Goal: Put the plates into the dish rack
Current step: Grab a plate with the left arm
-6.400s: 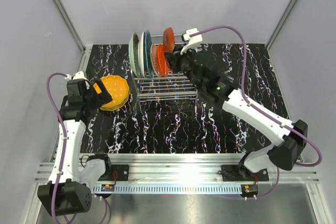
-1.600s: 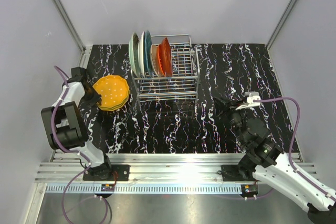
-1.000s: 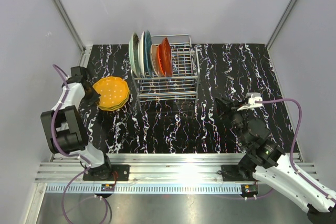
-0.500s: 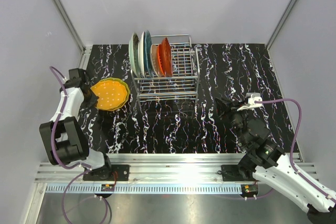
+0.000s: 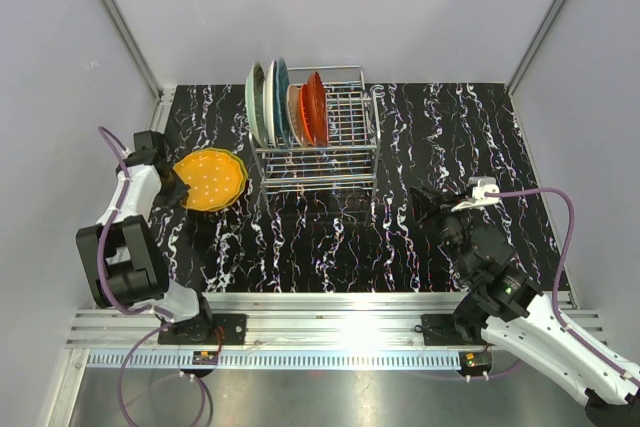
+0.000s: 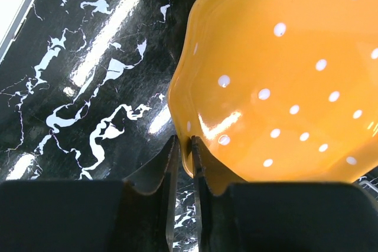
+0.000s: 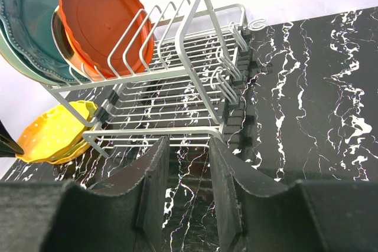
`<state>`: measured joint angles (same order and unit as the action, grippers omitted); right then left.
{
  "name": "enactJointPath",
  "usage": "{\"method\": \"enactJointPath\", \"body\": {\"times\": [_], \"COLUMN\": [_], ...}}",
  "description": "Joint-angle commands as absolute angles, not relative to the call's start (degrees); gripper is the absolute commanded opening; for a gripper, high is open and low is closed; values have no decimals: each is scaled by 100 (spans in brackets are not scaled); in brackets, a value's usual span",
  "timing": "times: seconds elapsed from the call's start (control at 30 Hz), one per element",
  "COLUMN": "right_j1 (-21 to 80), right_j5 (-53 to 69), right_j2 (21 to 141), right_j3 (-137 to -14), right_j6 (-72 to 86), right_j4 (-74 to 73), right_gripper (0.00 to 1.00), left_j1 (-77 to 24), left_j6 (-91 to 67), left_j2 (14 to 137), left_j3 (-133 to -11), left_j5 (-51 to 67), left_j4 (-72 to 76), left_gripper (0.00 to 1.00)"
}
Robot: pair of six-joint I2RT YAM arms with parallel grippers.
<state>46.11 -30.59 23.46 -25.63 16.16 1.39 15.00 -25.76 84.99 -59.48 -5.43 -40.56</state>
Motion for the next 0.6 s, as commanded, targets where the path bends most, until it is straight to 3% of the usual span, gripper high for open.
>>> {"method": "enactJointPath", "body": {"times": [0.0, 0.2, 0.4, 0.57], "right_j1": [4588, 4588, 4588, 4588], "right_j5": [-3199, -3208, -3208, -3217], "right_j2": [2329, 2347, 2338, 2320], "right_j3": [-2558, -2558, -2558, -2549], "right_j6": [1644, 1644, 1644, 1652], "right_j4": [281, 290, 290, 299], "right_gripper": [40, 40, 40, 40], "left_j1": [1494, 1503, 1503, 1503], "left_j6": [-2496, -2479, -2470, -2487], "left_j2": [8613, 8701, 8710, 8631], "left_j3": [-5915, -5933, -5915, -5845], "left_j5": [-589, -562, -554, -554], "left_j4": [-4105, -4104, -4104, -4061], "left_gripper": [18, 20, 33, 35]}}
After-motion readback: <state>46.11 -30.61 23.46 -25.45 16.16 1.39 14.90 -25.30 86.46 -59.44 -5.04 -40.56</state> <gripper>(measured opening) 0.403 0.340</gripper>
